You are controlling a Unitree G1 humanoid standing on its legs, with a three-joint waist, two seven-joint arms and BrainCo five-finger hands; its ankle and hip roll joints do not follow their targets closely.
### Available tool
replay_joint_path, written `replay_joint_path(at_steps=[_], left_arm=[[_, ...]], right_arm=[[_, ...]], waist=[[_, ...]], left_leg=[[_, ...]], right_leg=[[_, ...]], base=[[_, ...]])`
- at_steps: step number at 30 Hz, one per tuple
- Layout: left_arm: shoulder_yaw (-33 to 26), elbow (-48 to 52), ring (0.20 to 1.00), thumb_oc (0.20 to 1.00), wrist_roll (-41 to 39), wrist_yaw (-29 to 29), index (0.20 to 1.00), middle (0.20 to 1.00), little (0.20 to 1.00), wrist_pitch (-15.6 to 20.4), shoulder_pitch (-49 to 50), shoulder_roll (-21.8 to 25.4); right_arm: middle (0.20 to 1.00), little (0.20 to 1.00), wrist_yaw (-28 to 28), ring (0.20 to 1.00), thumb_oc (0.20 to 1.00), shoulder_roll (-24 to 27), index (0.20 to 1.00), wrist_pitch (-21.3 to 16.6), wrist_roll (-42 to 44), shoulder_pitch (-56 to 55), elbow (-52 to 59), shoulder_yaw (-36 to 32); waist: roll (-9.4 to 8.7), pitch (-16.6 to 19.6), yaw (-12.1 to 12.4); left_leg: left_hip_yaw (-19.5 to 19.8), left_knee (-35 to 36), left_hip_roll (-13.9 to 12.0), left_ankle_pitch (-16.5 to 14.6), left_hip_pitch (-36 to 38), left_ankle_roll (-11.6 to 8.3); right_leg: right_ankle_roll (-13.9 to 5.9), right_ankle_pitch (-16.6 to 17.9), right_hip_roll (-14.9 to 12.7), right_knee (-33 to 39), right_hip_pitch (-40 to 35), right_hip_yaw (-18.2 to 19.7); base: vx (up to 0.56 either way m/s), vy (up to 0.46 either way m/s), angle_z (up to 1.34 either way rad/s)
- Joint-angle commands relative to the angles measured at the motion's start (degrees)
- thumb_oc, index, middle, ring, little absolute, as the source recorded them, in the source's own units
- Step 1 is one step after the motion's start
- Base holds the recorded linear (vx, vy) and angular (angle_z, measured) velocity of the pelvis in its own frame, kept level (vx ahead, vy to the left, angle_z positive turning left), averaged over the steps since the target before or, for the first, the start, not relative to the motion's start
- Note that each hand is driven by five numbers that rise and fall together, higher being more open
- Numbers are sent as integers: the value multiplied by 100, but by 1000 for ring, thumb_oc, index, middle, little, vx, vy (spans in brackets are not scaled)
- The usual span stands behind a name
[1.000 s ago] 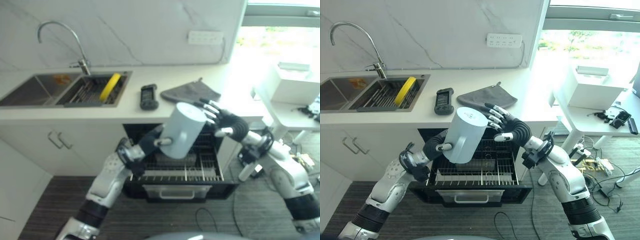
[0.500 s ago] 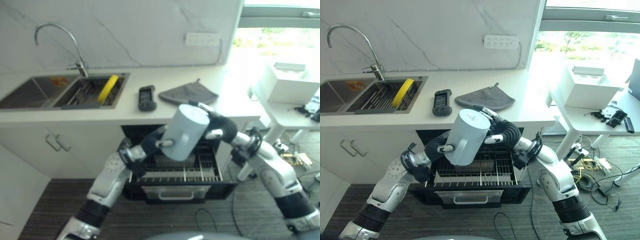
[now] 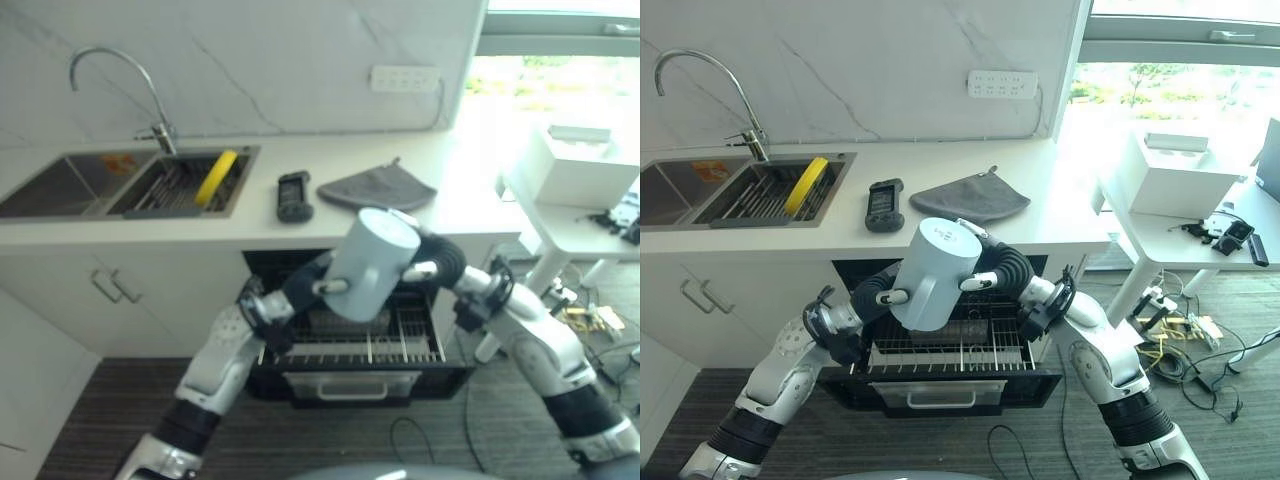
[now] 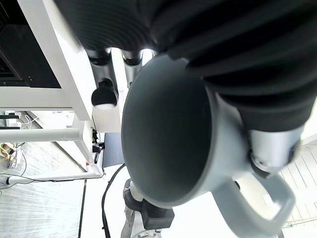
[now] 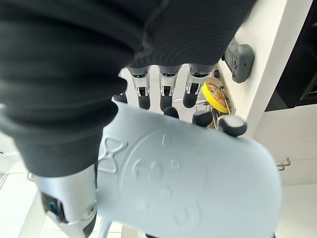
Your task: Place the dishes in the dishwasher.
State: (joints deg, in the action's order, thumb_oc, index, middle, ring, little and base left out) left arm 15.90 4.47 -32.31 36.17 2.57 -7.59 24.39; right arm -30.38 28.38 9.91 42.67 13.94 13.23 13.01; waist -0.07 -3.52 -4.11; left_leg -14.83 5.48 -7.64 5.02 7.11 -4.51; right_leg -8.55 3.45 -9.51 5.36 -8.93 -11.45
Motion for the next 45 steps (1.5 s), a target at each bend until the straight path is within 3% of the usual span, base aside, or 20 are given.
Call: replay_joint_path(at_steps=[1,18,20,22,23,41,42,43,44,45], left_arm=[[120,84,200,200,-11,-1,200,200,200,231,-751,-17],[181,94,200,200,7,1,200,200,200,179,-777,-12],[196,98,200,200,16,-11,200,200,200,186,-782,-6],[180,112,200,200,23,-6,200,200,200,167,-770,-2],[178,113,200,200,21,-4,200,200,200,160,-772,2],[169,69,200,200,32,-36,200,200,200,-35,-672,-38],[167,51,332,332,42,-57,332,332,332,-57,-645,-44],[163,37,586,586,39,-55,586,586,586,-69,-633,-48],[160,37,1000,1000,26,-89,1000,1000,1000,-79,-598,-52],[149,30,1000,1000,9,-99,1000,1000,1000,-84,-585,-52]], right_arm=[[1000,1000,-6,1000,1000,-258,1000,-145,26,756,359,-46],[1000,1000,-2,1000,1000,-305,1000,-23,-56,860,567,161],[809,809,-58,809,809,-283,809,-25,-100,870,564,187],[272,272,-104,272,272,-245,272,-31,-206,870,603,205],[200,200,-119,200,200,-237,200,-45,-232,872,607,211],[200,200,31,200,200,-310,200,-879,-571,899,759,118],[200,200,74,200,200,-312,200,-892,-567,884,764,97],[200,200,97,200,200,-310,200,-904,-567,883,752,88],[200,200,119,200,200,-312,200,-939,-575,861,728,80],[200,200,140,200,200,-312,200,-955,-577,847,716,75]], waist=[[-96,-7,119],[-107,-10,131],[-111,-19,131],[-114,-13,127],[-114,-11,127],[-85,-24,120],[-87,-25,120],[-89,-25,121],[-87,-31,124],[-87,-30,126]], left_leg=[[176,-48,-275,-547,356,-158],[129,-48,-298,-521,351,-164],[106,-48,-308,-517,351,-167],[92,-48,-311,-513,347,-172],[91,-48,-311,-513,346,-172],[85,-48,-291,-532,373,-140],[88,-48,-288,-535,379,-136],[89,-48,-287,-535,382,-136],[95,-48,-286,-535,385,-135],[95,-48,-287,-535,386,-136]], right_leg=[[-79,-209,-94,-36,-116,-19],[-93,-188,-104,-36,-98,-31],[-95,-182,-109,-36,-96,-46],[-98,-179,-112,-36,-86,-52],[-99,-179,-111,-36,-85,-51],[-92,-180,-106,-36,-94,2],[-91,-182,-105,-36,-104,3],[-90,-182,-104,-36,-108,5],[-89,-183,-104,-36,-112,4],[-90,-183,-105,-36,-114,1]], base=[[0,0,0],[0,0,0],[0,0,0],[0,0,0],[0,0,0],[8,1,-2],[41,2,-2],[36,-1,0],[0,0,0],[0,0,0]])
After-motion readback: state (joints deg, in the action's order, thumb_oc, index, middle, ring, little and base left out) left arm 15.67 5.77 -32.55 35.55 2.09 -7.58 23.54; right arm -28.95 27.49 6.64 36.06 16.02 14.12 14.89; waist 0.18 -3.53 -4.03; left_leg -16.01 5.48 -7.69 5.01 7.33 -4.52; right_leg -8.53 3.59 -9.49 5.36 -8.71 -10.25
